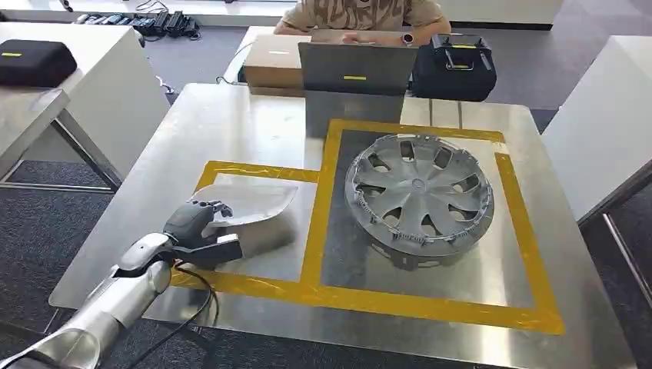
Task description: Take the parts from the cabinet and place them on the table.
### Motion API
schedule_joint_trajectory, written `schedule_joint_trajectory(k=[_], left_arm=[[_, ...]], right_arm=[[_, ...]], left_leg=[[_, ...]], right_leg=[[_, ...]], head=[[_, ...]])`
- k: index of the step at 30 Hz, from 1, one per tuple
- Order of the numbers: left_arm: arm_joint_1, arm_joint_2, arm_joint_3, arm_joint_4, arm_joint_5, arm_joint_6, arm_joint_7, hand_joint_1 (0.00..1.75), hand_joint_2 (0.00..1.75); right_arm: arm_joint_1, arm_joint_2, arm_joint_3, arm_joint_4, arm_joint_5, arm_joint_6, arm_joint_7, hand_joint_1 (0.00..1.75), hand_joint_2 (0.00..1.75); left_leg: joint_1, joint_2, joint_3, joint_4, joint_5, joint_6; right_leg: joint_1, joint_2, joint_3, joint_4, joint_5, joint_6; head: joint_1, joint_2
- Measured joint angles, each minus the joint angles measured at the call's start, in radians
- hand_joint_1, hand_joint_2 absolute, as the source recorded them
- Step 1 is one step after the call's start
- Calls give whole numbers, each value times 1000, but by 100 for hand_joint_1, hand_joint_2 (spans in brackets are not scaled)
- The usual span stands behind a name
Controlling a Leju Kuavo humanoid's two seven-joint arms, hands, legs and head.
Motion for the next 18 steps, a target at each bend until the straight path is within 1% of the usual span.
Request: schedule_joint_trajectory(k=[4,5,9,12,13,15,16,18], left_arm=[[18,0,15,0,16,1,-29,0,175],[23,0,19,-3,20,2,-36,0,0],[61,-4,52,-55,75,-2,-95,0,0],[87,-7,77,-92,136,-24,-142,0,0],[99,-12,95,-116,187,-51,-171,0,0],[127,-18,132,-171,312,-131,-231,0,0],[144,-22,151,-204,377,-175,-247,0,0],[184,-28,183,-304,535,-276,-256,0,0]], right_arm=[[0,0,0,0,3,0,0,0,0],[0,0,0,0,3,0,0,0,0],[0,0,0,0,7,0,0,0,0],[0,0,0,0,10,-3,0,0,0],[0,0,0,0,10,-3,0,0,0],[0,0,0,0,12,-5,1,0,0],[0,0,0,0,13,-5,1,0,0],[0,0,0,0,13,-6,1,0,0]], left_leg=[[0,0,0,0,0,0],[0,0,0,0,0,0],[0,0,0,0,0,0],[0,0,0,0,0,0],[0,0,0,0,0,0],[0,0,0,0,0,0],[0,0,0,0,0,0],[0,0,0,0,-1,1]], right_leg=[[0,0,0,0,0,0],[0,0,0,0,0,0],[0,0,0,0,0,0],[0,0,0,-1,0,0],[0,0,0,-1,0,0],[0,0,0,-1,0,0],[0,0,0,-1,0,0],[0,0,0,-1,0,0]], head=[[0,0],[0,0],[0,0],[0,0],[0,0],[0,0],[0,0],[0,0]])
